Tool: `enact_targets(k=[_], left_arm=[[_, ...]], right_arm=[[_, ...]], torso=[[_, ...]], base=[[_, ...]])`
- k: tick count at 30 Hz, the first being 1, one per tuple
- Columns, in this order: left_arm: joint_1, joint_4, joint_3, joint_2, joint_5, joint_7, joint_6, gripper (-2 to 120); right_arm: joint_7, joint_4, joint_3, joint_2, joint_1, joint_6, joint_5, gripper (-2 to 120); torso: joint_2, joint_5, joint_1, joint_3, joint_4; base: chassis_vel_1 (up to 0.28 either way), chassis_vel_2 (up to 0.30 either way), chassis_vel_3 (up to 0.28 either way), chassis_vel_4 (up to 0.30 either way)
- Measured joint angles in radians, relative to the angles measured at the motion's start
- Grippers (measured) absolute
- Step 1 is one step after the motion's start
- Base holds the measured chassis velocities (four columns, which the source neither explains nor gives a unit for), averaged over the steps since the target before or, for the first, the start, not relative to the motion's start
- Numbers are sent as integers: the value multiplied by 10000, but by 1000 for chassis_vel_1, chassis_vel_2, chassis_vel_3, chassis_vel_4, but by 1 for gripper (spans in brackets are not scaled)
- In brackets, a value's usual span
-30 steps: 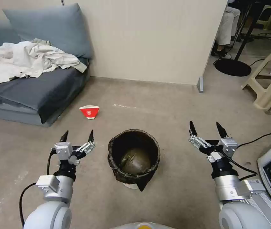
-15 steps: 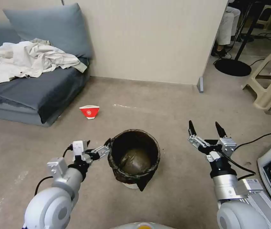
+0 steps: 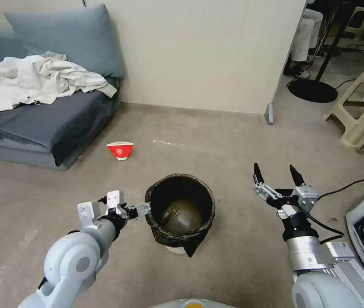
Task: Pick up the trash can from the floor.
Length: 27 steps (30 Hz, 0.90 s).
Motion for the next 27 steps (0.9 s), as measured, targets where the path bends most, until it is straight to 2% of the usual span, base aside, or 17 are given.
enact_targets(k=[8, 14, 18, 20, 21, 25, 26, 27], left_arm=[[-983, 1060, 898, 146, -374, -761, -39, 100], [-1389, 1621, 1231, 73, -809, -1330, -57, 100], [-1558, 1824, 1389, 53, -987, -1558, -64, 91], [-1610, 1924, 1481, 31, -1070, -1680, -68, 82], [-1610, 1924, 1481, 31, -1070, -1680, -68, 82], [-1691, 2034, 1561, -87, -1429, -1973, -74, 64], [-1691, 2034, 1561, -87, -1429, -1973, -74, 64], [-1722, 2062, 1581, -112, -1469, -2038, -75, 59]], right_arm=[[18, 1, 76, -7, -21, -5, -6, 100], [39, -27, 92, -12, -12, -7, -5, 100], [42, -59, 114, -38, -4, -11, -5, 100], [48, -85, 135, -44, 8, -13, -2, 100], [48, -85, 135, -44, 8, -13, -2, 100], [56, -133, 167, -51, 26, -14, 14, 100], [56, -133, 167, -51, 26, -14, 14, 100], [58, -147, 171, -52, 32, -15, 19, 100]], torso=[[0, -1, 1, 0, -2], [0, 0, 1, 0, -1], [0, 0, 0, 0, -1], [0, 0, 0, 0, -1], [0, 0, 0, 0, -1], [0, 0, 1, 0, -1], [0, 0, 1, 0, -1], [0, 0, 0, 0, -1]], base=[[0, 0, 0, 0], [0, 0, 0, 0], [0, 0, 0, 0], [0, 0, 0, 0], [0, 0, 0, 0], [0, 0, 0, 0], [0, 0, 0, 0], [0, 0, 0, 0]])
